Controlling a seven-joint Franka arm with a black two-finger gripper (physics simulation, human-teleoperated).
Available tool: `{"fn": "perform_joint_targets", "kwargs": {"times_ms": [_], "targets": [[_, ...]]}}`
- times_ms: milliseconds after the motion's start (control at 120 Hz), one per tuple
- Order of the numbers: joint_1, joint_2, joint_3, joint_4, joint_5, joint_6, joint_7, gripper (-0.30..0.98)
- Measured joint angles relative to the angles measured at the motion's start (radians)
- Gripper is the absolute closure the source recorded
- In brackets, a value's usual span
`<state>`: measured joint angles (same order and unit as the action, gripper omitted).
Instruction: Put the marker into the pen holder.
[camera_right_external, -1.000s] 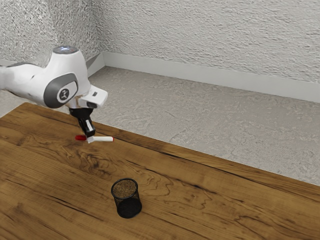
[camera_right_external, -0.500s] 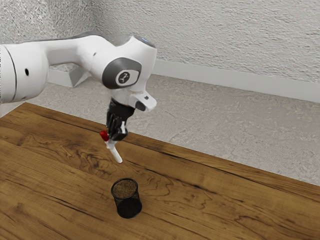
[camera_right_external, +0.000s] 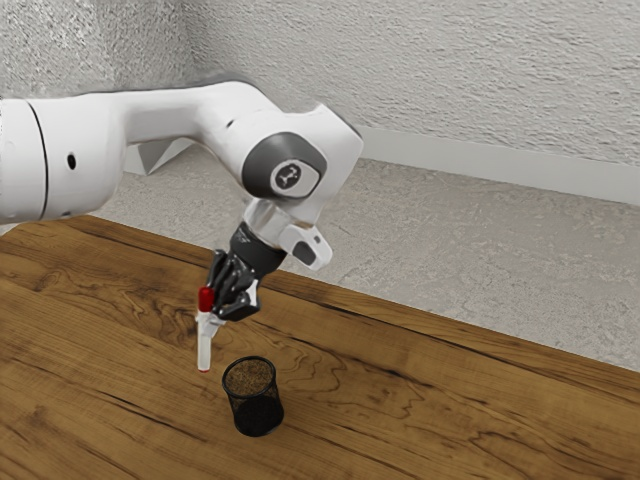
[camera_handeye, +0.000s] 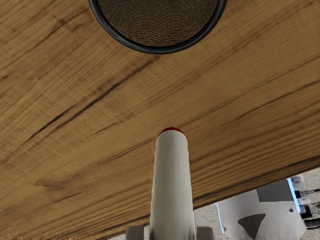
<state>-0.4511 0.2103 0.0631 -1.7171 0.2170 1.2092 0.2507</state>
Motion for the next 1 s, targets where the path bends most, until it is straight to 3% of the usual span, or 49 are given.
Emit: {"fn": "perform_joint_targets", "kwargs": {"times_ms": [308, 1000], "targets": [[-0.018, 0.121, -0.002, 0.113, -0.008, 0.001, -0.035, 0.79], [-0.017, 0.255, 0.006, 0.113, -0.029, 0.137, -0.049, 0.79]]}}
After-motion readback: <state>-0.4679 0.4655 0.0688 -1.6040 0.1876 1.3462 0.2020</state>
